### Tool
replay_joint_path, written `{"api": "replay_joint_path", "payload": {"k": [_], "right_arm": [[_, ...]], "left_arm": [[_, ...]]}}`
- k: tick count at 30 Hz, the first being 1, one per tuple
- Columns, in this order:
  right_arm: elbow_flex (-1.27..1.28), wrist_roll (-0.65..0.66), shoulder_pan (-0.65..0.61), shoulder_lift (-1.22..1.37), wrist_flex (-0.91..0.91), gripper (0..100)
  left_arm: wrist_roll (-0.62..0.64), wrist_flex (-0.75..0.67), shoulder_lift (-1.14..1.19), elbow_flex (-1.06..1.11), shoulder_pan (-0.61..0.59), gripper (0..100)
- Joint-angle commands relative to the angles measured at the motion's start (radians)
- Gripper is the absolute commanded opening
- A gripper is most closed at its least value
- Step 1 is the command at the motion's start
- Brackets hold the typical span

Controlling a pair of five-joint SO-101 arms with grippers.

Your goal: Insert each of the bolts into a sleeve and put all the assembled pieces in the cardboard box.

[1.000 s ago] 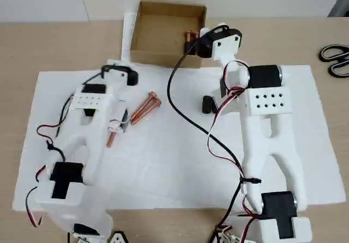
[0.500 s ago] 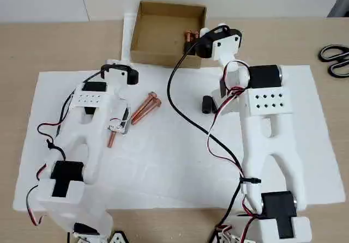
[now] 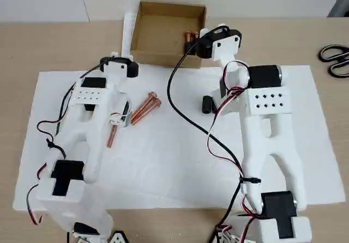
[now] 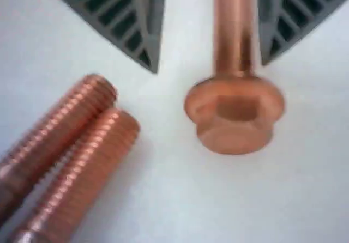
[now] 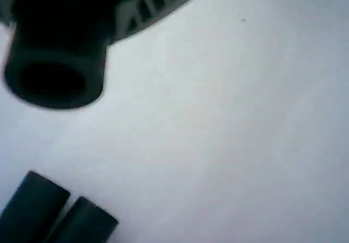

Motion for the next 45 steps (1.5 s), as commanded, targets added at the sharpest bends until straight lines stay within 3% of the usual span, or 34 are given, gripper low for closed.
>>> {"api": "replay_joint_path", "payload": {"k": [1,14,26,33,42,45], "right_arm": [[-0.005,-0.012,0.002,-0.042,-0.016,0.3],[-0.005,-0.012,0.002,-0.042,-0.012,0.3],[-0.005,-0.012,0.002,-0.042,-0.015,0.3],[-0.005,-0.012,0.002,-0.042,-0.015,0.3],[-0.005,-0.012,-0.001,-0.051,-0.005,0.3],[-0.006,-0.012,0.001,-0.053,-0.005,0.3]], "left_arm": [[0.005,-0.014,-0.005,-0.031,-0.005,12],[0.012,-0.089,0.126,-0.031,-0.049,12],[0.012,-0.057,0.118,-0.045,-0.011,2],[0.012,0.097,0.117,-0.182,0.048,1],[0.008,0.470,0.117,-0.618,0.046,1],[0.008,0.473,0.114,-0.677,0.043,1]]}}
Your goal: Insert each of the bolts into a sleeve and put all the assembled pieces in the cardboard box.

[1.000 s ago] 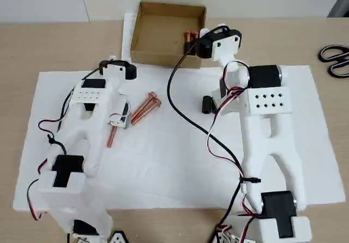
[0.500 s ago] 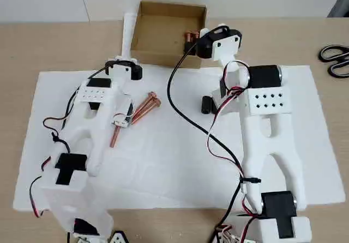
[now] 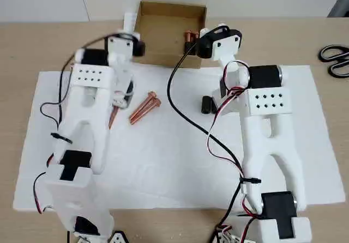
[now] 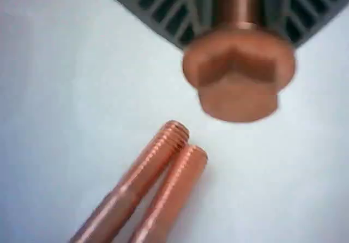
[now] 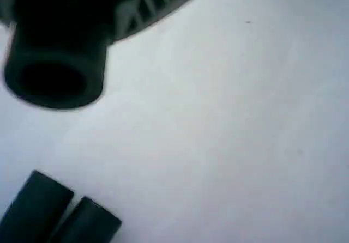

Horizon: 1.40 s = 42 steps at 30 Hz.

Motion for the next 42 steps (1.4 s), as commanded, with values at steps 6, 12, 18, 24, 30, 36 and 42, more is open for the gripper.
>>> {"api": "replay_joint_path", "payload": {"k": [6,12,18,24,30,36,42], "right_arm": [[-0.054,-0.008,0.001,-0.119,0.099,0.3],[-0.080,-0.009,-0.002,-0.352,0.166,0.3],[0.058,-0.009,0.002,-0.608,0.163,0.3],[0.311,-0.011,-0.001,-0.826,0.108,0.3],[0.678,-0.025,-0.002,-0.929,-0.150,0.3],[0.904,-0.206,-0.048,-1.053,-0.401,0.3],[1.097,-0.221,-0.188,-1.194,-0.476,0.4]], "left_arm": [[0.006,0.040,-0.227,-0.071,0.000,1],[0.006,0.038,-0.551,-0.031,0.002,1],[0.006,0.032,-0.787,0.077,0.006,1],[0.011,-0.074,-0.948,0.277,0.008,1],[0.210,-0.313,-1.063,0.550,0.032,1],[0.301,-0.546,-1.185,0.736,0.117,1],[0.385,-0.692,-1.255,0.852,0.127,1]]}}
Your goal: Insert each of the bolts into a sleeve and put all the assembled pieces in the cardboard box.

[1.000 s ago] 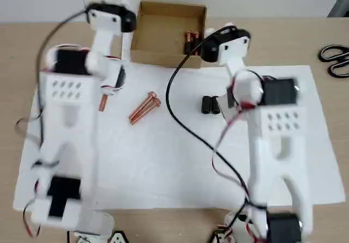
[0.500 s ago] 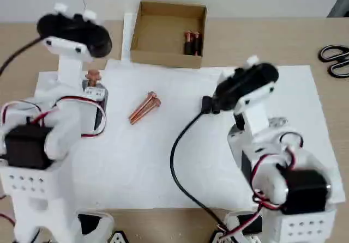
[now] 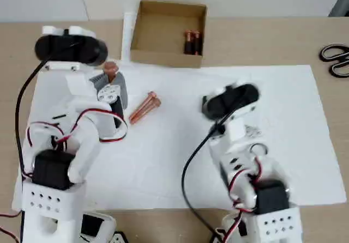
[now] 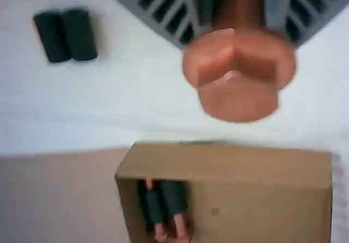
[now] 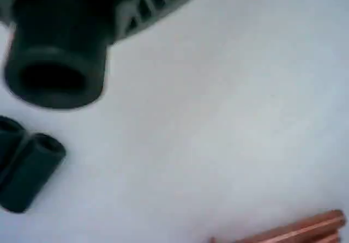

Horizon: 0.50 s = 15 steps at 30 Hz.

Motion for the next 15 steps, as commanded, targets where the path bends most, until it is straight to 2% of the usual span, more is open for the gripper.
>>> {"api": "replay_joint_path", "payload": {"k": [1,6,10,15], "right_arm": [[0.091,-0.005,-0.047,-0.076,-0.067,0.4],[0.259,0.008,-0.051,-0.122,-0.222,0.4],[0.396,0.005,-0.054,-0.159,-0.386,0.4],[0.523,0.003,-0.174,-0.282,-0.447,0.4]], "left_arm": [[0.046,-0.087,-0.043,0.038,0.017,1],[0.127,-0.140,-0.035,0.065,0.078,1],[0.137,-0.199,-0.035,0.088,0.112,1],[0.137,-0.236,-0.035,0.125,0.133,1]]}}
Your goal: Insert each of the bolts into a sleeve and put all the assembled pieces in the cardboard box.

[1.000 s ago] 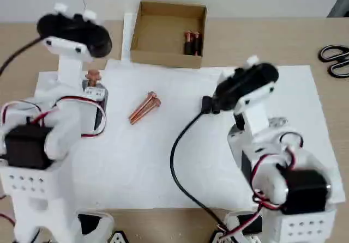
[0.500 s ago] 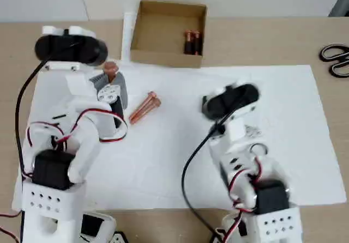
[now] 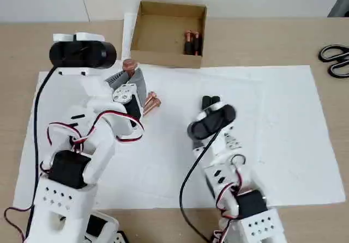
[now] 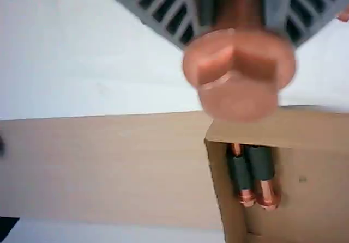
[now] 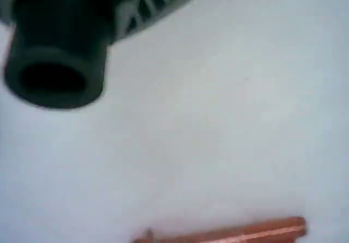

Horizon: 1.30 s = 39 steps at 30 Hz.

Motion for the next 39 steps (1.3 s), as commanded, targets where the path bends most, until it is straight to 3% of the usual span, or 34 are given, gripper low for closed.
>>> {"api": "replay_joint_path", "payload": {"k": [1,8,14,27,32,39], "right_arm": [[0.049,0.005,-0.085,-0.110,-0.039,0.4],[0.144,-0.127,-0.120,-0.360,-0.031,0.4],[0.152,-0.129,-0.124,-0.338,-0.031,0.4],[0.172,-0.137,-0.125,-0.338,-0.038,0.4],[0.172,-0.233,-0.127,-0.338,-0.039,0.4],[0.203,-0.230,-0.203,-0.338,-0.079,0.4]], "left_arm": [[0.006,-0.040,-0.021,0.010,0.028,1],[0.008,-0.043,-0.020,0.038,0.061,1],[0.040,-0.080,-0.020,0.041,0.063,1],[0.014,-0.365,-0.020,0.260,0.172,1],[0.008,-0.399,-0.020,0.321,0.216,1],[0.008,-0.440,-0.020,0.390,0.238,1]]}}
